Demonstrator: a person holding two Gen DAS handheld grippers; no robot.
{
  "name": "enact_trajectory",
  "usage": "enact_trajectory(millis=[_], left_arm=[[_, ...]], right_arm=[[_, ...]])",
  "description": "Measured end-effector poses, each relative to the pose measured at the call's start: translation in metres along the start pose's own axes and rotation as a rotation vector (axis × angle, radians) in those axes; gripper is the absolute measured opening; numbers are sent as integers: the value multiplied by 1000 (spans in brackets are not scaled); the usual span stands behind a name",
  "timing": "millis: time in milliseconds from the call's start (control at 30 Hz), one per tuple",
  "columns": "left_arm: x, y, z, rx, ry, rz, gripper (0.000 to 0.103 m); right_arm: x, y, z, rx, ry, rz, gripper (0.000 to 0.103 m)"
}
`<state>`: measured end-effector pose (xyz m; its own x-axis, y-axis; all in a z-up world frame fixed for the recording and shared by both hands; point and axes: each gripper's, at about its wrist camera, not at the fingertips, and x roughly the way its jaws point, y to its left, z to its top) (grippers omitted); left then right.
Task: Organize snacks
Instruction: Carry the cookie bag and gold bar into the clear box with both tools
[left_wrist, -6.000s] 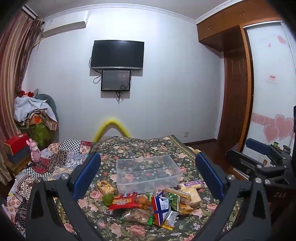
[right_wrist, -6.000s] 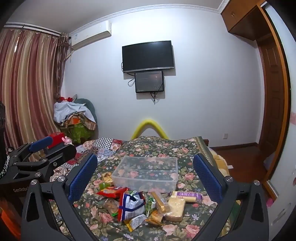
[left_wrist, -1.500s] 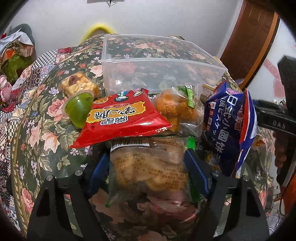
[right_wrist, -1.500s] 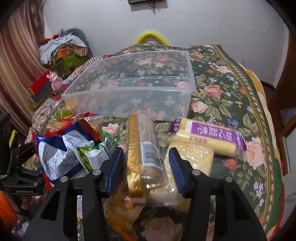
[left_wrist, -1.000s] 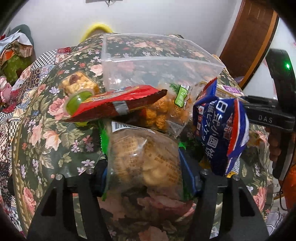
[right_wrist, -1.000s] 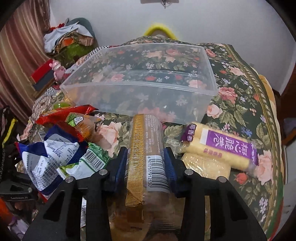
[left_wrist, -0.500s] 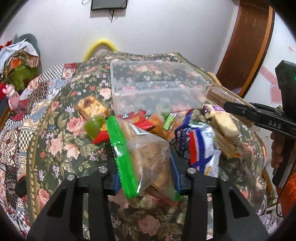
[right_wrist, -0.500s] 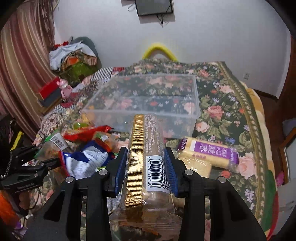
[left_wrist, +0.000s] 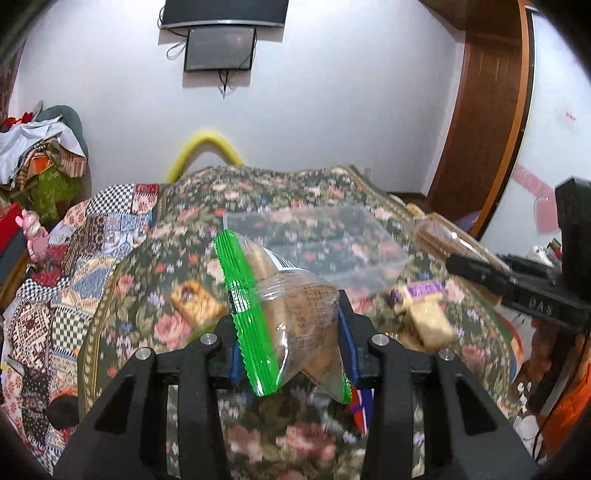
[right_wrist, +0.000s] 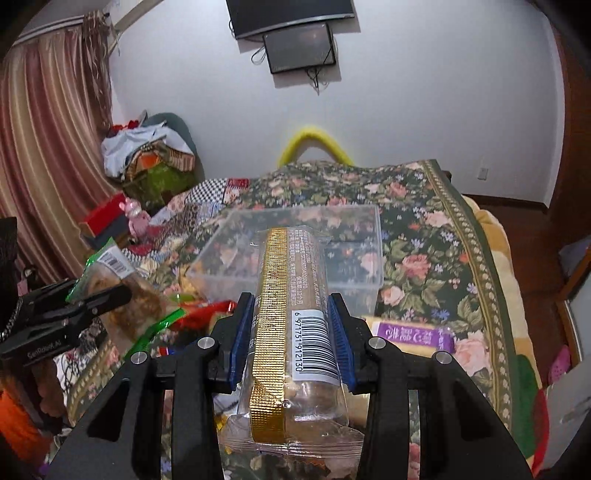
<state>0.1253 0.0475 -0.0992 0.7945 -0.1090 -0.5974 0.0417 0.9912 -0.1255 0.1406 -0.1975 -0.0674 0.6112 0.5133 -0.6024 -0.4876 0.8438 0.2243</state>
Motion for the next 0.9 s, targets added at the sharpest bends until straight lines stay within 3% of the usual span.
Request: enact_trajectory(millis=[233, 467, 900], left_arm=[[20, 4, 33, -5, -39, 2, 41], [54, 10, 55, -11, -30, 14, 41], [133, 19, 72, -5, 73, 26, 41]], right_arm=[[4, 0, 20, -3, -51, -5, 37], [24, -4, 36, -1, -71, -11, 37], [88, -27, 52, 30, -6, -46, 37]])
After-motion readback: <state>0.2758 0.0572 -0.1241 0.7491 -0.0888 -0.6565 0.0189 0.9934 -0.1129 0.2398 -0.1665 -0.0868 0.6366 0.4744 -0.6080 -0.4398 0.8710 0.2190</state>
